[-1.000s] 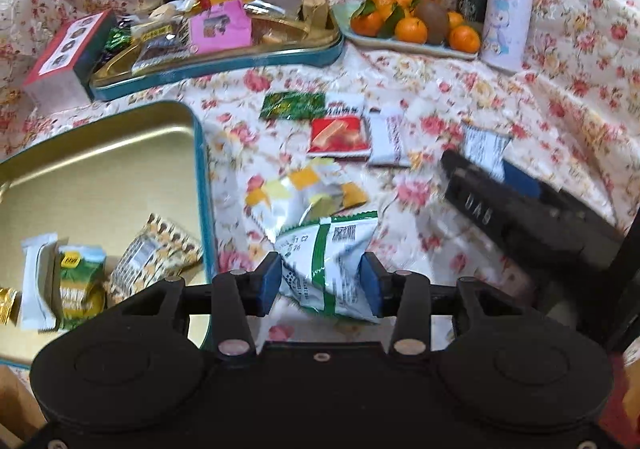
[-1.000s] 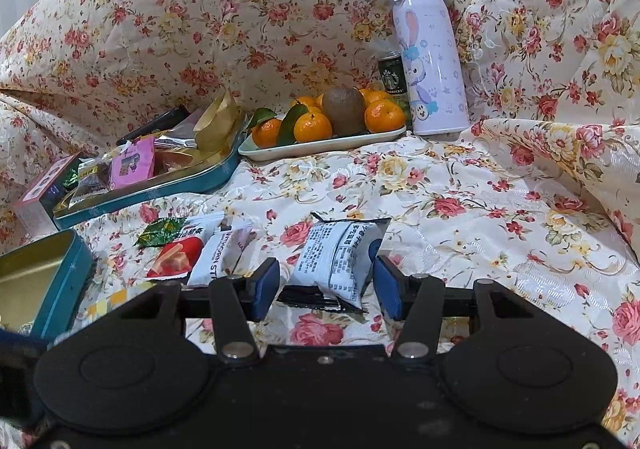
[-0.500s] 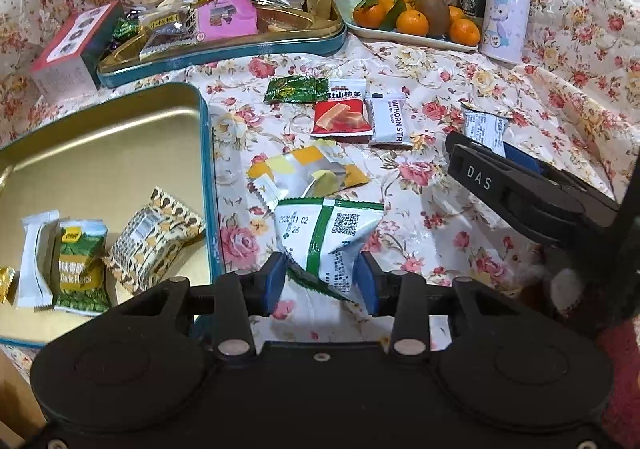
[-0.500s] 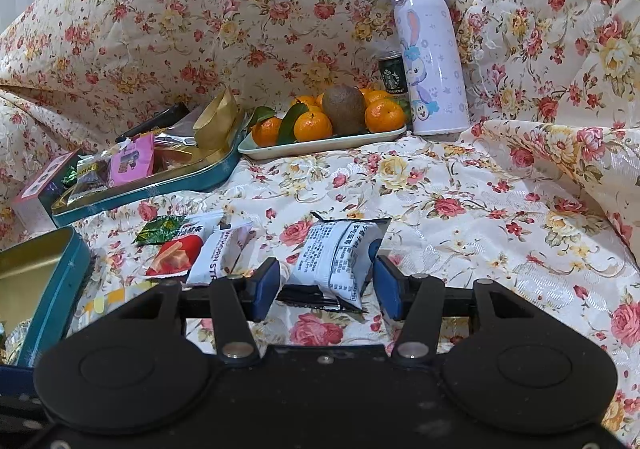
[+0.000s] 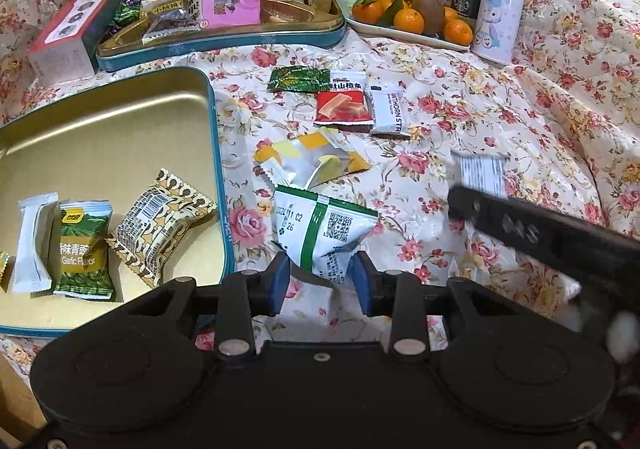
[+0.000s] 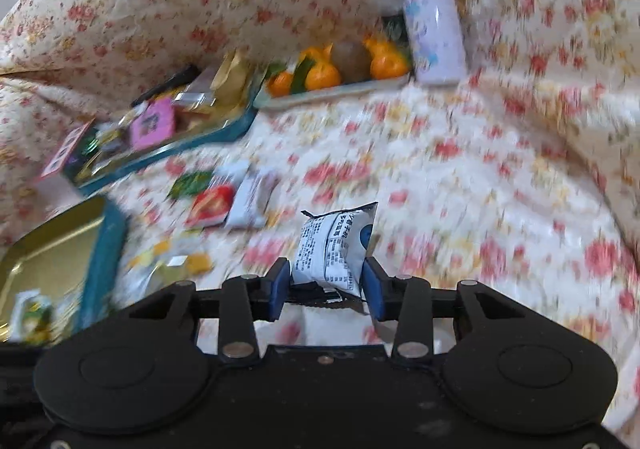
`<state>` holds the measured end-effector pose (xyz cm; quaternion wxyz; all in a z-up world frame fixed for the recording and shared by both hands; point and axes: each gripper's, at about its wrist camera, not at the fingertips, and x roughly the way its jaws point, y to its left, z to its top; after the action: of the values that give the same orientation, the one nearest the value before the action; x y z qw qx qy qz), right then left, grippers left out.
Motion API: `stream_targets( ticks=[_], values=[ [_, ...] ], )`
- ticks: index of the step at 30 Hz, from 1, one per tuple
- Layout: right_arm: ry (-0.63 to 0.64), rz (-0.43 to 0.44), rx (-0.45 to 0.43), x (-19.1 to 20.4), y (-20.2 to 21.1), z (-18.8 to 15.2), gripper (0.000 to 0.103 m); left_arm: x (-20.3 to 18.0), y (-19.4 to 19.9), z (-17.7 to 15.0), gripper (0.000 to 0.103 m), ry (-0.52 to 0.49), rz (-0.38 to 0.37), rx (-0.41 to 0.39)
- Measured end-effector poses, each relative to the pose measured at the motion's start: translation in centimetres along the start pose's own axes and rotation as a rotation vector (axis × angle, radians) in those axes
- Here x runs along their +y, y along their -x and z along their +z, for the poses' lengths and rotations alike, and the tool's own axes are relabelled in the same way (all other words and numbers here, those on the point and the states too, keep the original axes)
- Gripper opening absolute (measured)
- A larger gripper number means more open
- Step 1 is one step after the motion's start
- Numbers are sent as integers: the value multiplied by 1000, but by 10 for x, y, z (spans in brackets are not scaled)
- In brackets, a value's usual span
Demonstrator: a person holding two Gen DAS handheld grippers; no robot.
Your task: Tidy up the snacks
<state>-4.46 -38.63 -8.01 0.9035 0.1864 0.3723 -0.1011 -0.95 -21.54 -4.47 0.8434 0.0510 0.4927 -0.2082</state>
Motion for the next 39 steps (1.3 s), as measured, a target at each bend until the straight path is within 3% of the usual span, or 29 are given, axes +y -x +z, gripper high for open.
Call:
stream_targets(
  ticks=[6, 9, 14, 23, 32, 39],
  values=[
    [-15, -30, 66, 2, 11, -7, 43, 3, -5, 1, 48, 13, -20, 20],
    [-4, -70, 50, 6, 14, -12, 44, 6, -6, 1, 49, 14, -35, 23],
    [39, -112, 8, 16, 17, -22, 54, 11, -8, 3, 50, 16, -62, 29],
    [43, -122, -37, 21, 17, -31, 59, 8, -10, 8, 50, -4, -71, 42],
    [-24, -94, -49, 11, 18, -27, 57, 0, -18, 13, 50, -25, -51, 39],
    [0, -125, -65, 15, 20, -32, 51, -1, -20, 17, 50, -35, -54, 36]
  ],
)
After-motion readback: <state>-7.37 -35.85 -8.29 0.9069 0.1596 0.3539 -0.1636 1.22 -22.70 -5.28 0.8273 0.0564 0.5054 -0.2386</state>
